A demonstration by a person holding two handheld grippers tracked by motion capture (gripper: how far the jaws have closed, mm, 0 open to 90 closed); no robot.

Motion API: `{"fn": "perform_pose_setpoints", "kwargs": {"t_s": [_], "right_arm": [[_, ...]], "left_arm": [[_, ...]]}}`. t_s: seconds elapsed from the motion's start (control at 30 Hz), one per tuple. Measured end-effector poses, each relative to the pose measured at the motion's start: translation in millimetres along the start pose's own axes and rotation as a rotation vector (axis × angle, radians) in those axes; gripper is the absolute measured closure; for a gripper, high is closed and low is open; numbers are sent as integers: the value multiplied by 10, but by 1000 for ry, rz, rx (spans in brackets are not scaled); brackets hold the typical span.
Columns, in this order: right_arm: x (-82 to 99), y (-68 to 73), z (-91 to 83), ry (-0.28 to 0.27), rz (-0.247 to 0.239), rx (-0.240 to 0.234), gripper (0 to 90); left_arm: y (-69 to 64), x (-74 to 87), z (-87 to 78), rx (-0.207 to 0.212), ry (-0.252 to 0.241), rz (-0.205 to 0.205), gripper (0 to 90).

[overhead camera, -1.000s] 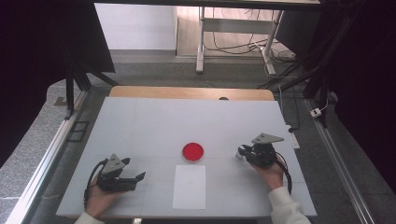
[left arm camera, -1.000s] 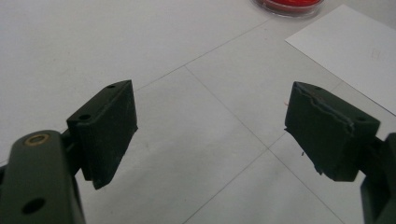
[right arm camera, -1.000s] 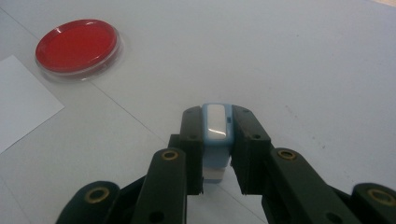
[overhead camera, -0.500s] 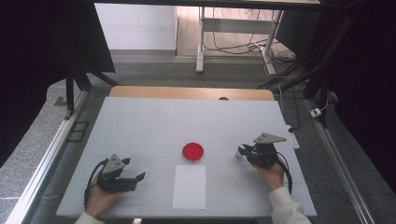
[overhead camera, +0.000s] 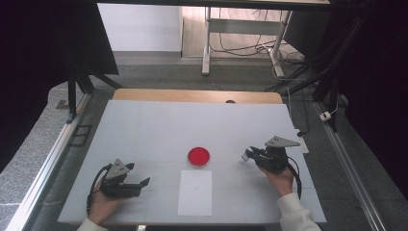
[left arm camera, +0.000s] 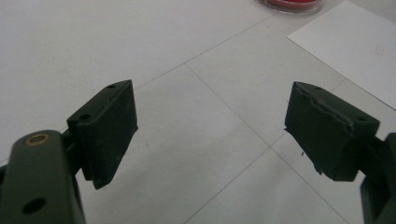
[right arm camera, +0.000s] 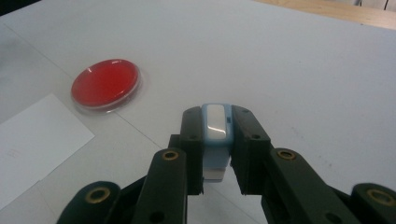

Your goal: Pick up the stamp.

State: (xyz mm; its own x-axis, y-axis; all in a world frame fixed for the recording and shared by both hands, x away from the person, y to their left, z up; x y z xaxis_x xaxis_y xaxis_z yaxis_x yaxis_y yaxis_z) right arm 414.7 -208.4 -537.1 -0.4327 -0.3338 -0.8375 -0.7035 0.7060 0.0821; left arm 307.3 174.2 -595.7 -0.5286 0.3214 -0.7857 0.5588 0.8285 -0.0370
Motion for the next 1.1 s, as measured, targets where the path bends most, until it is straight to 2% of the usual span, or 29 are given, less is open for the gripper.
{"fn": "perform_pose_setpoints", "kwargs": {"t_s": [0.17,0.57,1.1], "right_arm": [[-44,22,-23,-31,3,-6,748],[-106,91,-41,-62,18,-48,749],[-204,219,-85,-91,0,-67,749]], "left_arm": [[-2,1,3,0,1,1,172],[1,5,10,-3,4,2,172],[-4,-1,14,-7,1,6,174]]}}
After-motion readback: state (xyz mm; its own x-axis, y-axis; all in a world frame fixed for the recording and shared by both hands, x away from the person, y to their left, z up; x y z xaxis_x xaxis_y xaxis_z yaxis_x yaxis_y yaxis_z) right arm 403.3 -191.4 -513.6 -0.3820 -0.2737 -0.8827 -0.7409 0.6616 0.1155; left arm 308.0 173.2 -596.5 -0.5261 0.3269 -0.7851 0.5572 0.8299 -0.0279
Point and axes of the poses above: each handheld gripper's, and its own axes: z roughly forward along the jaws, x roughly out of its underside, y roughly to its left, the point moved 10 cm from there along z, roughly forward along the jaws, and after that the axes turned 2 degrees about -x, right-handed, at the moved point
